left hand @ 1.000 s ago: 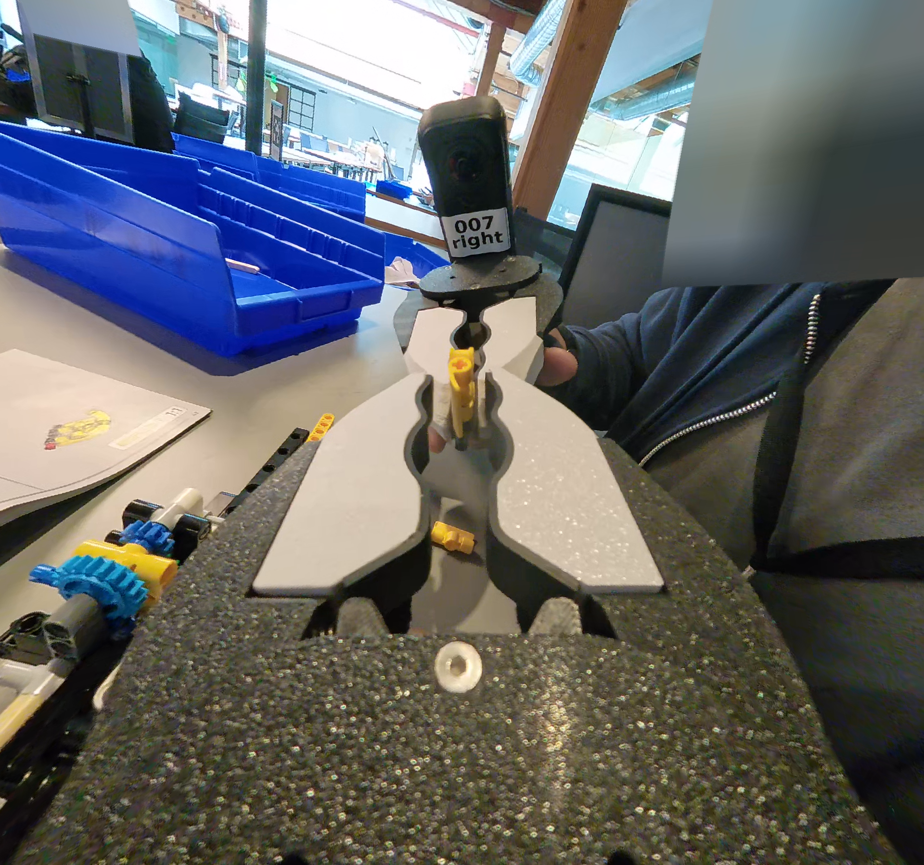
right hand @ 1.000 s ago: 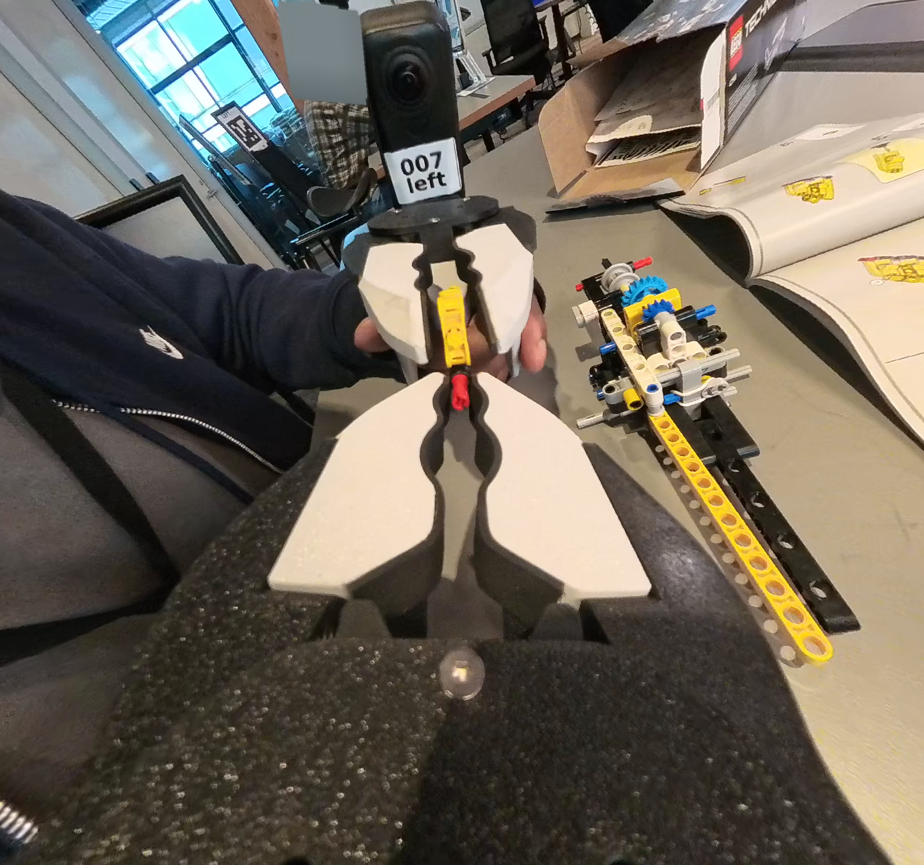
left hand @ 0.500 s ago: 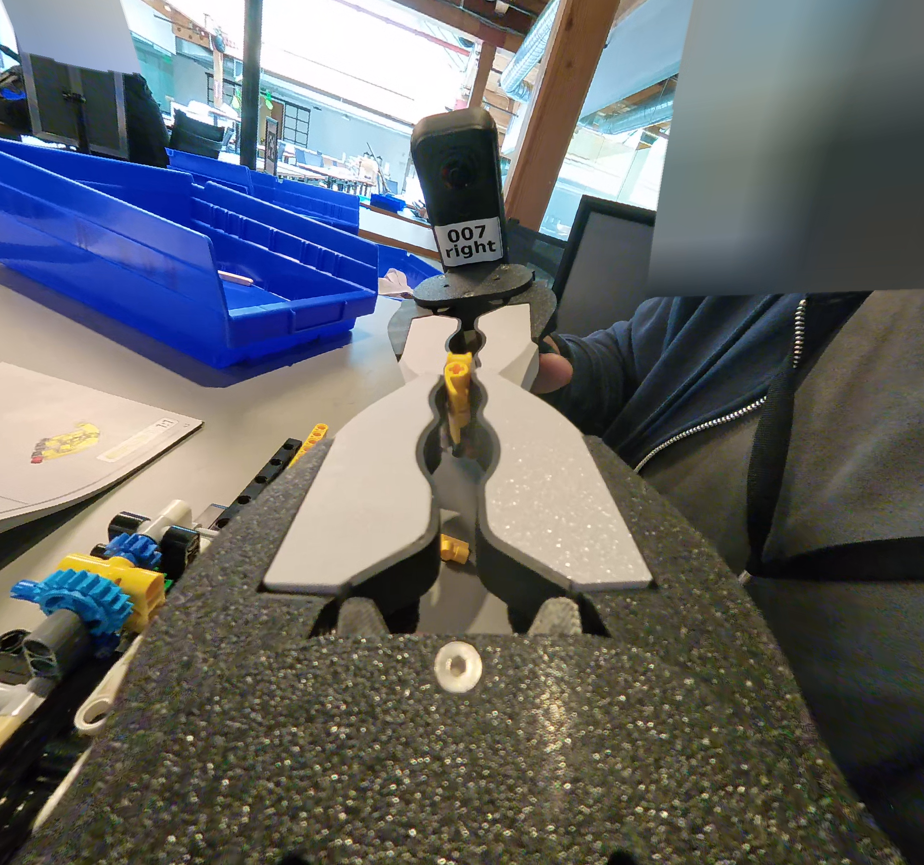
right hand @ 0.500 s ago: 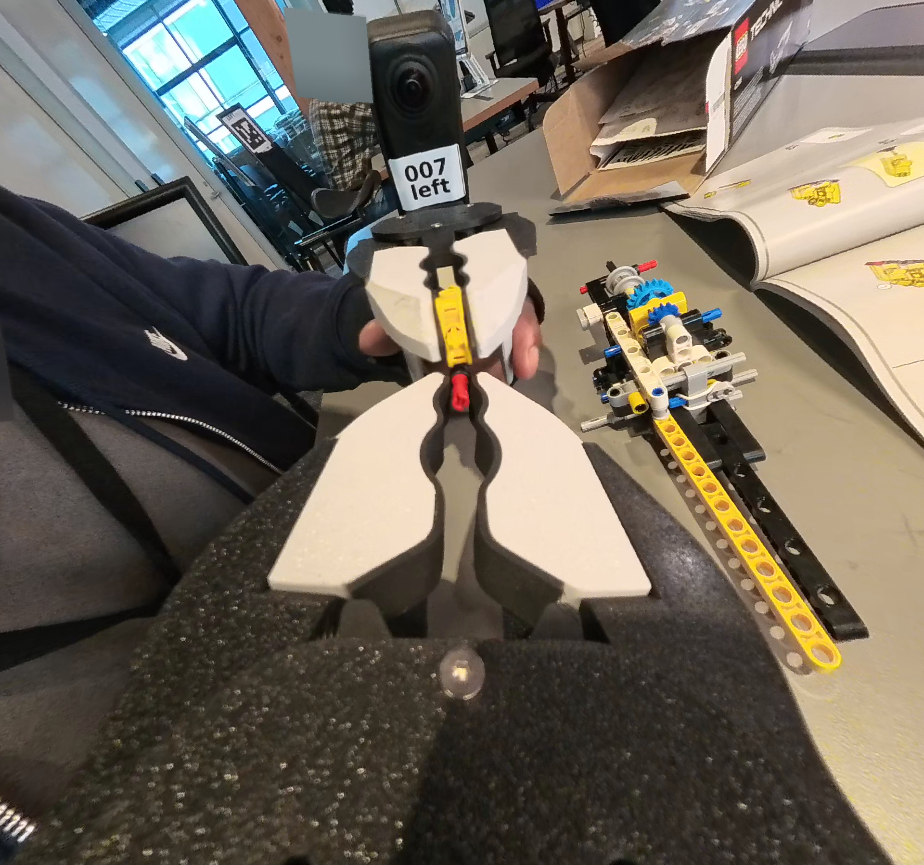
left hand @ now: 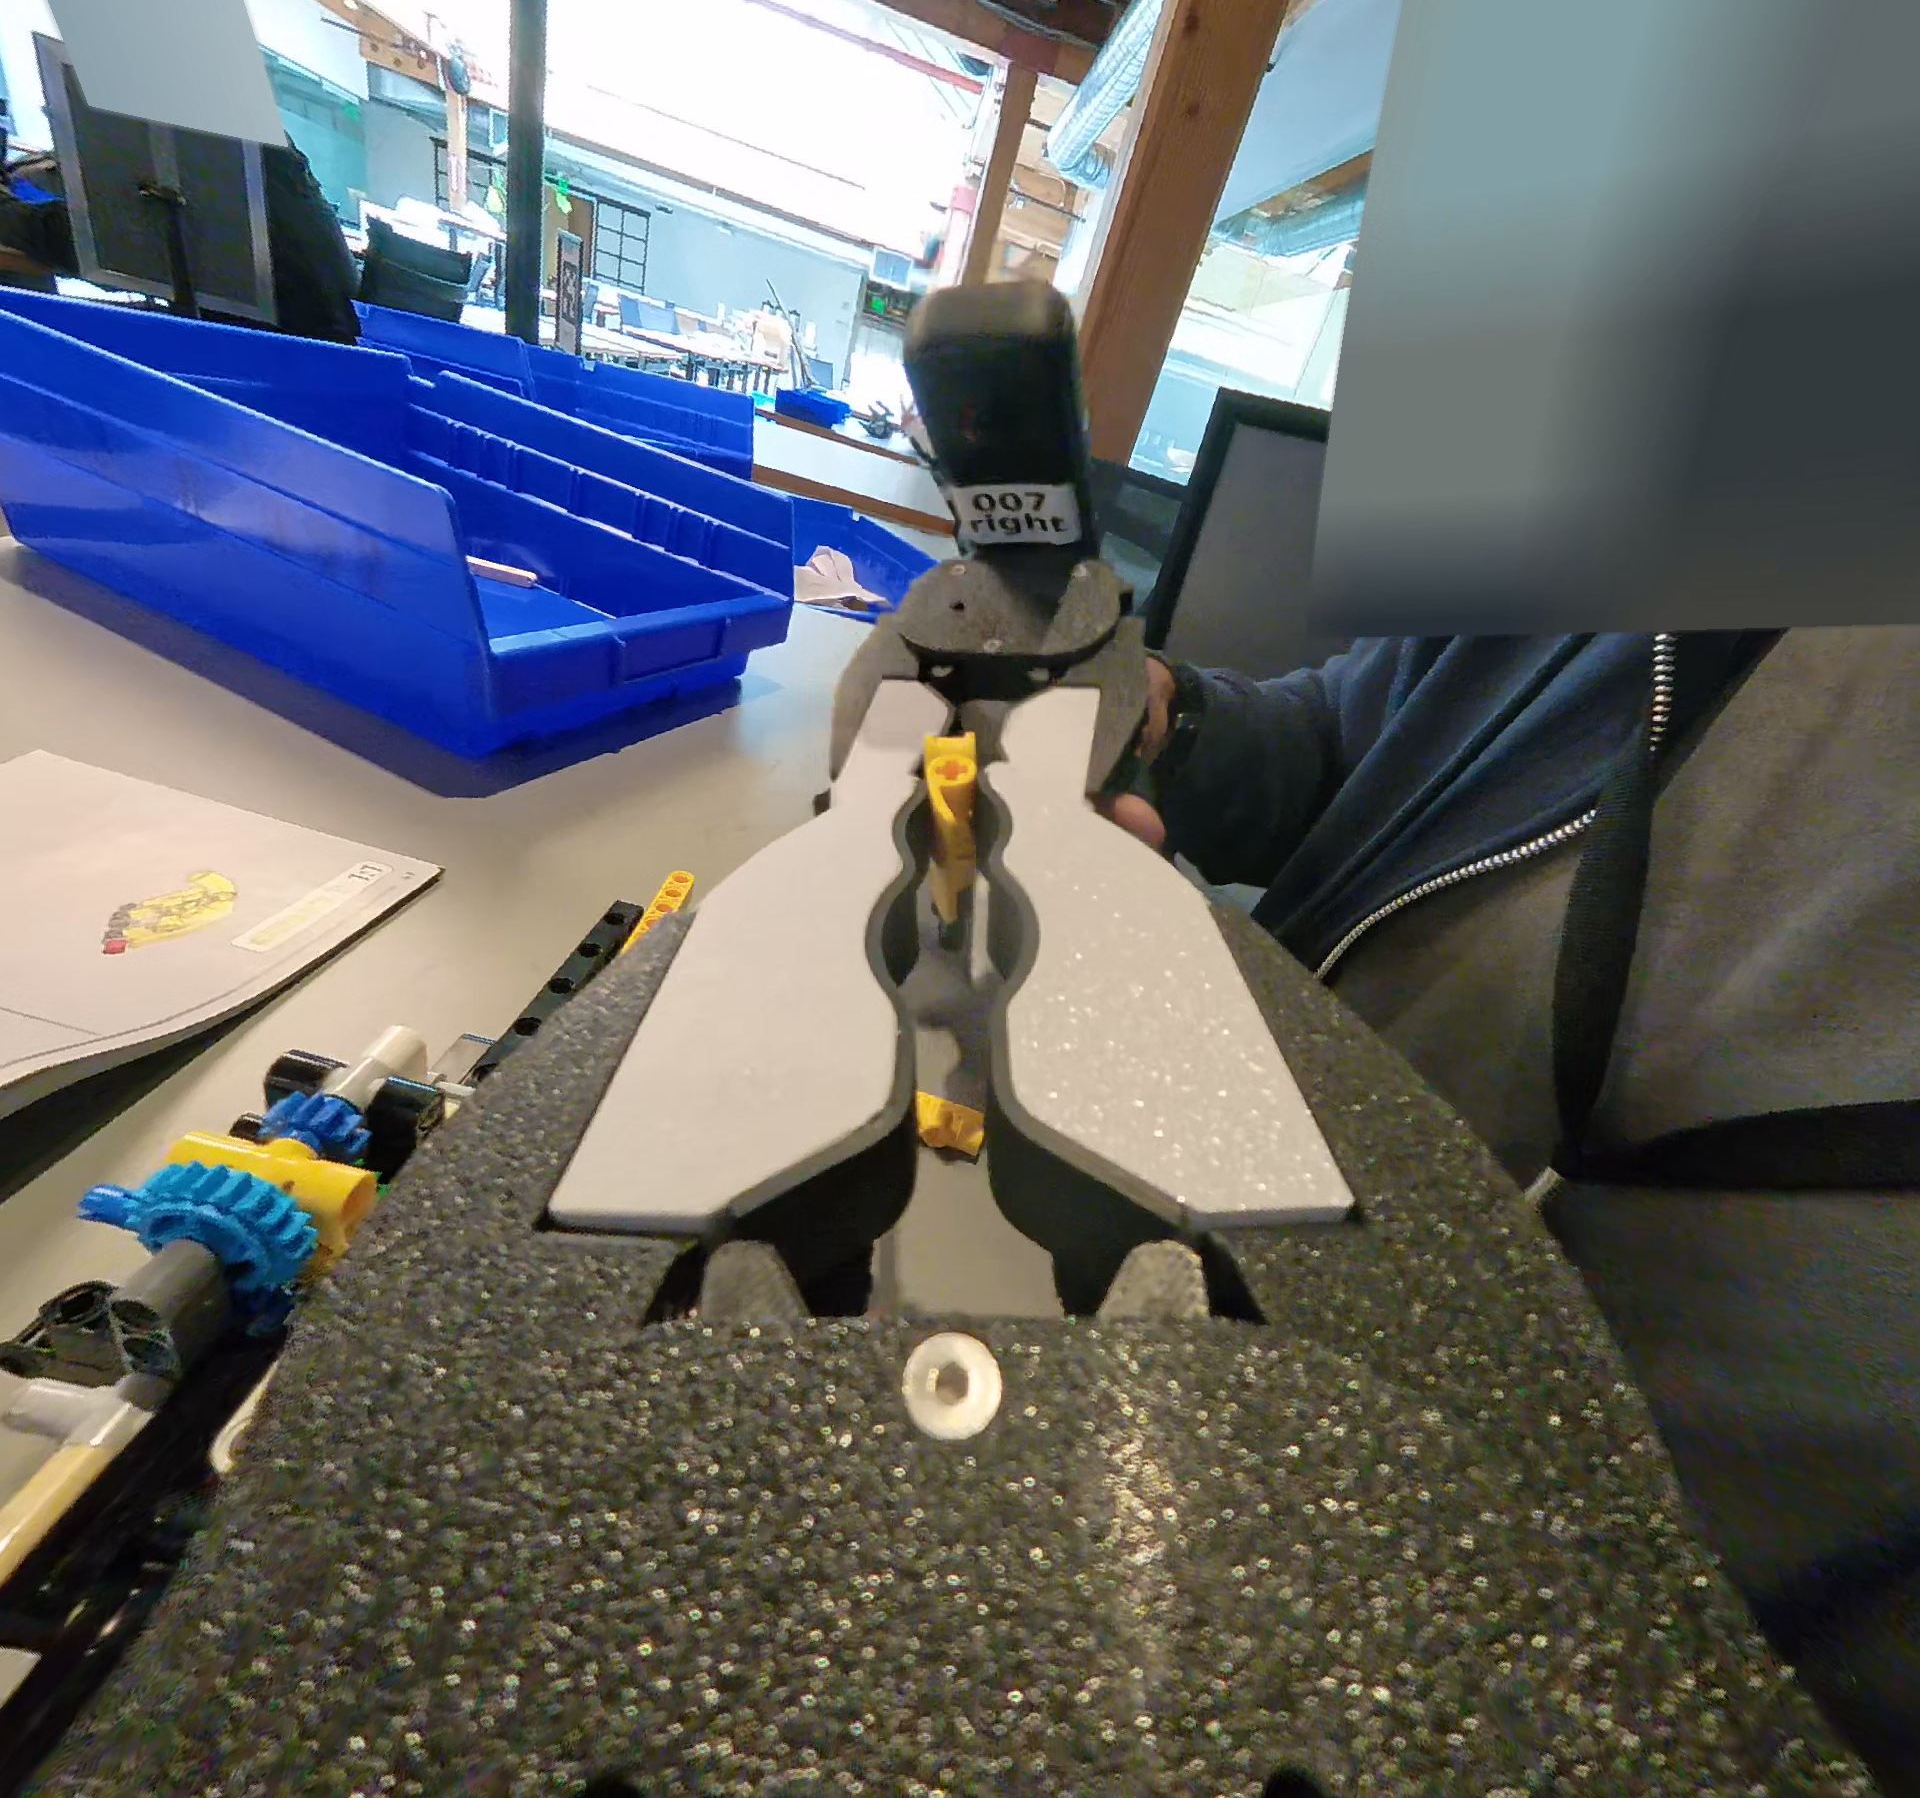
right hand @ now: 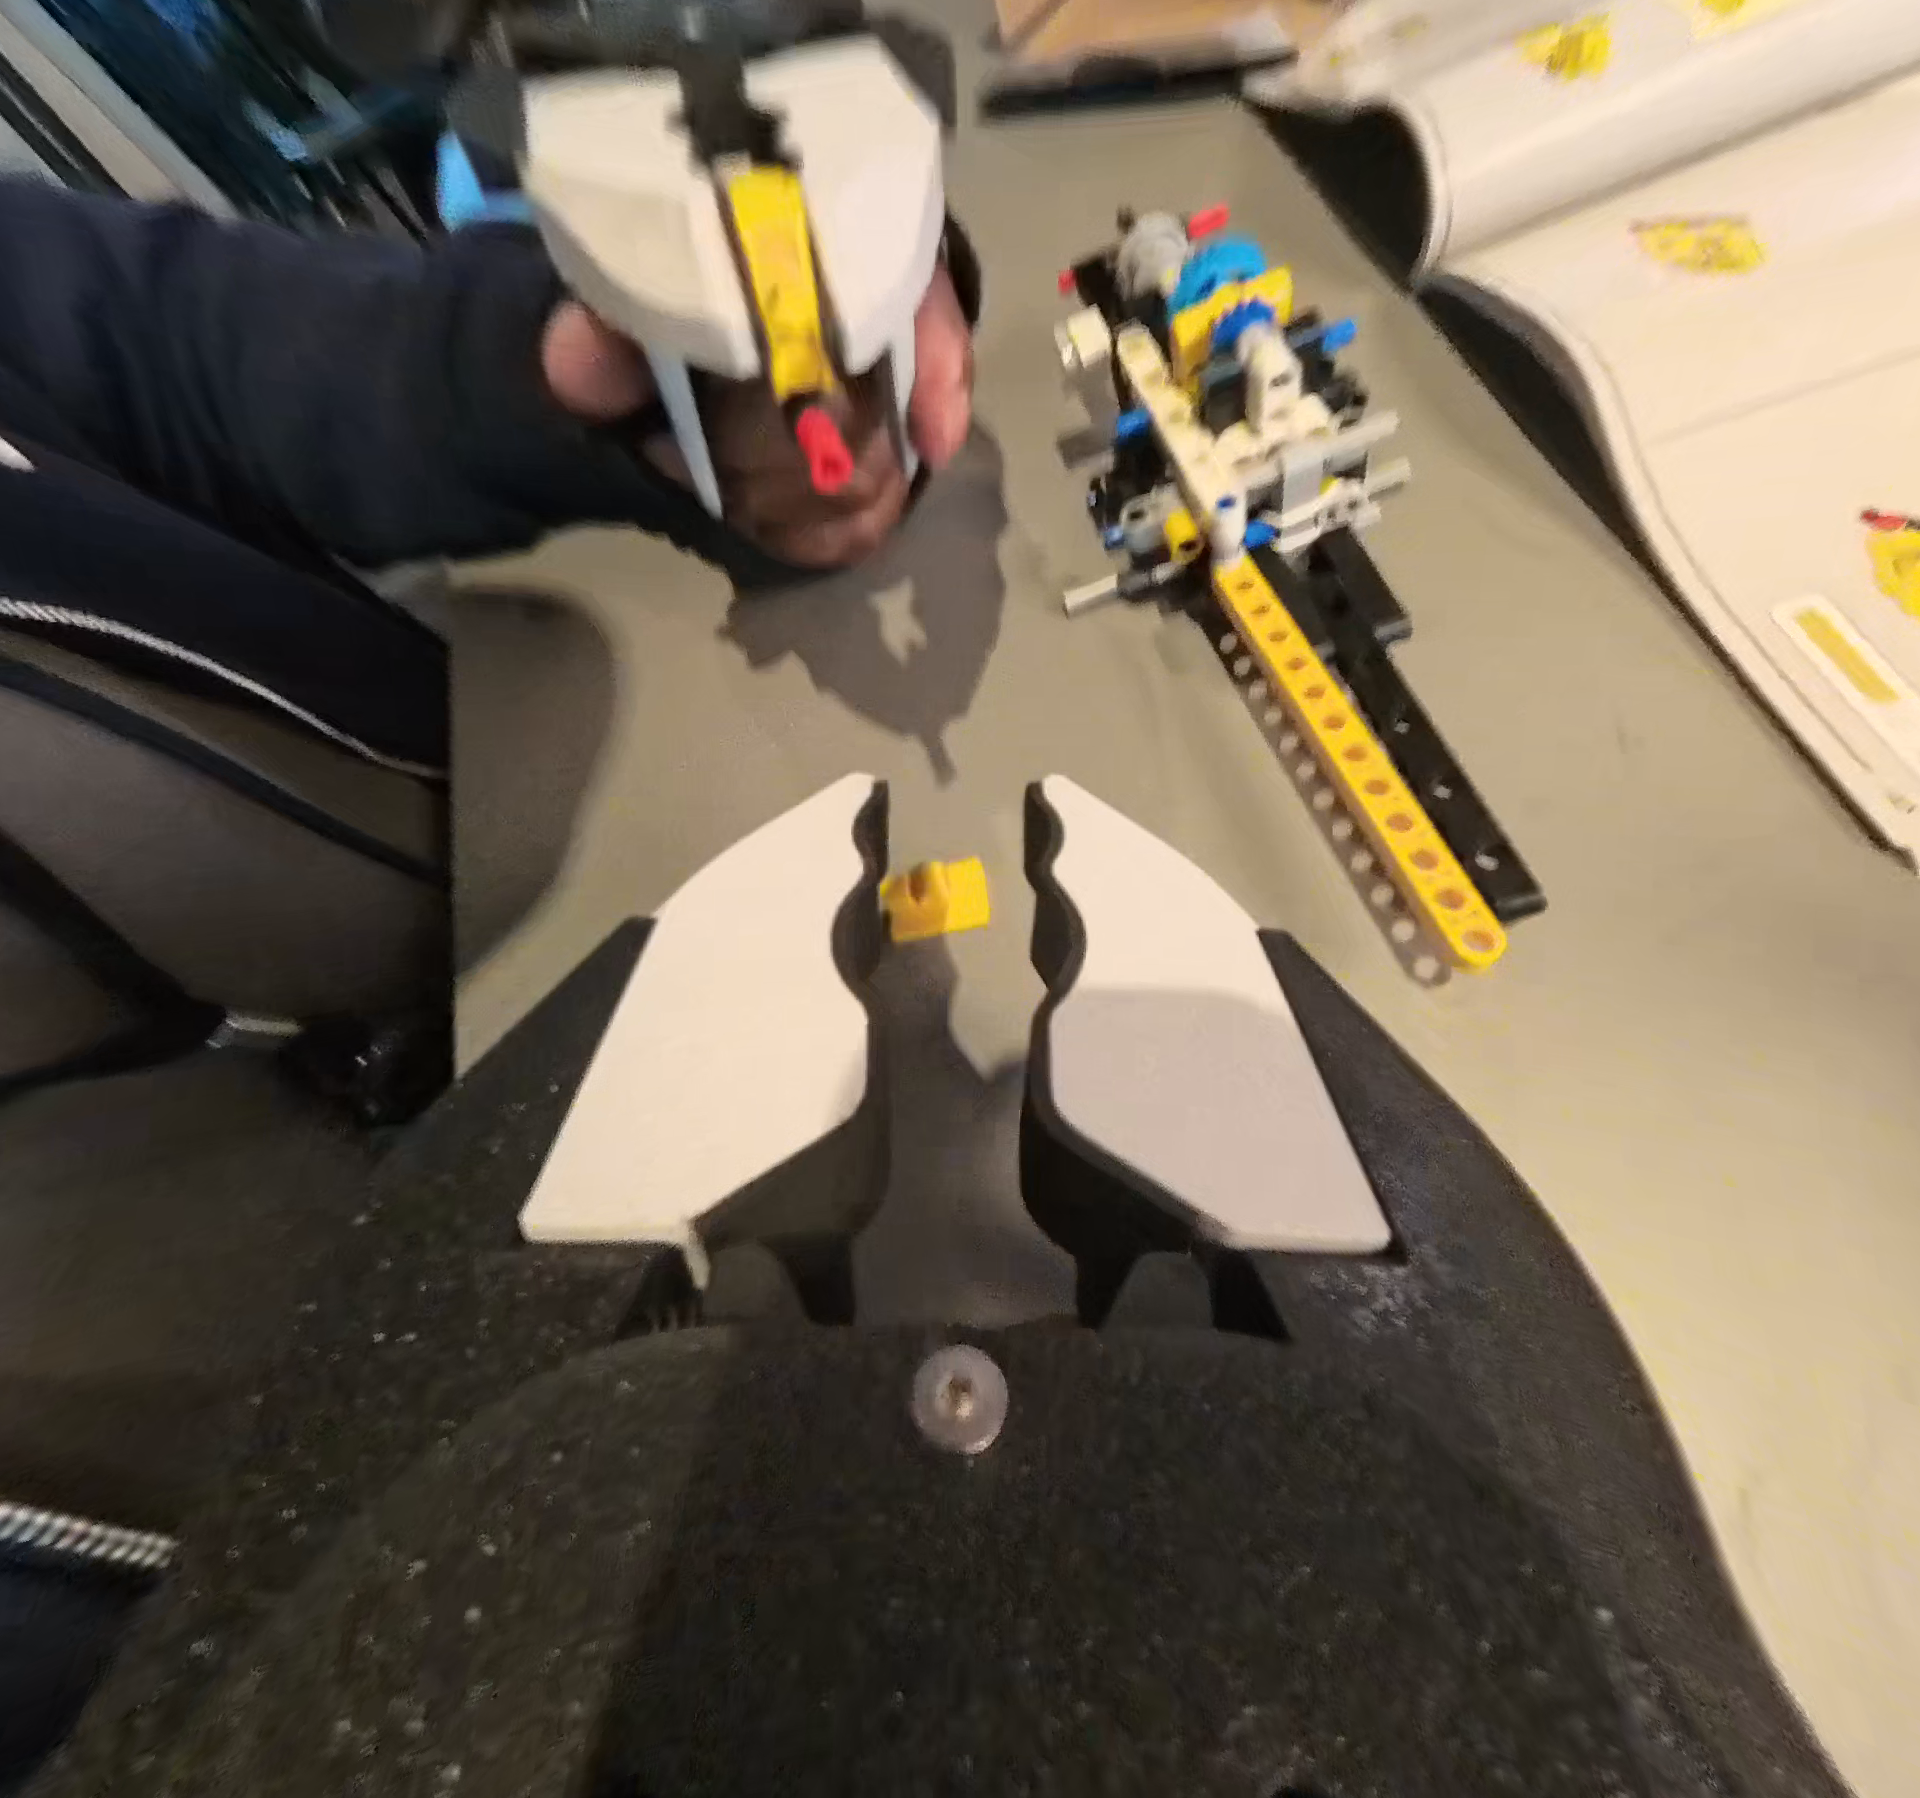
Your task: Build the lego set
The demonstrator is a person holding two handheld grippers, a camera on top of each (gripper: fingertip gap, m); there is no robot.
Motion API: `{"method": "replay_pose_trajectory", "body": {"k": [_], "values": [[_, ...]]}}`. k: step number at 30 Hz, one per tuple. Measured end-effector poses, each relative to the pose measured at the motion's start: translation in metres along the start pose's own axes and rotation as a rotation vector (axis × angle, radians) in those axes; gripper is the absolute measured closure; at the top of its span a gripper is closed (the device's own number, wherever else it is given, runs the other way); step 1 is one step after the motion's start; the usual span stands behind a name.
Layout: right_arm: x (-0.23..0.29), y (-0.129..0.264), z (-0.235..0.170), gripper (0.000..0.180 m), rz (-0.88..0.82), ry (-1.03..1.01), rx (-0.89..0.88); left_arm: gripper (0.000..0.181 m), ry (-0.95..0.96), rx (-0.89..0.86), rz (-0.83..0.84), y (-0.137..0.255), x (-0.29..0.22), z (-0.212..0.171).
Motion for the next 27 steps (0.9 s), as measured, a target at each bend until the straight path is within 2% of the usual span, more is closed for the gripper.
{"method": "replay_pose_trajectory", "body": {"k": [6,17,27], "values": [[0.007,-0.021,-0.030,0.147,-0.122,0.186,0.199,0.173,-0.017,0.032,0.005,-0.002,-0.002,-0.004],[0.005,-0.024,-0.032,0.147,-0.171,0.246,0.226,0.173,-0.026,0.043,0.009,0.000,-0.003,-0.003],[0.005,-0.023,-0.029,0.148,-0.163,0.214,0.215,0.173,-0.030,0.054,0.006,-0.001,-0.004,-0.004]]}}
Point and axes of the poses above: each gripper's, where its closed fingertips meet, y back along the fingers, z out of its top, x = y × z across the jaws, the point moved 2 cm from there along y, back along the fingers, and after that the axes turned 5 degrees about -z, right-handed, at the moved point
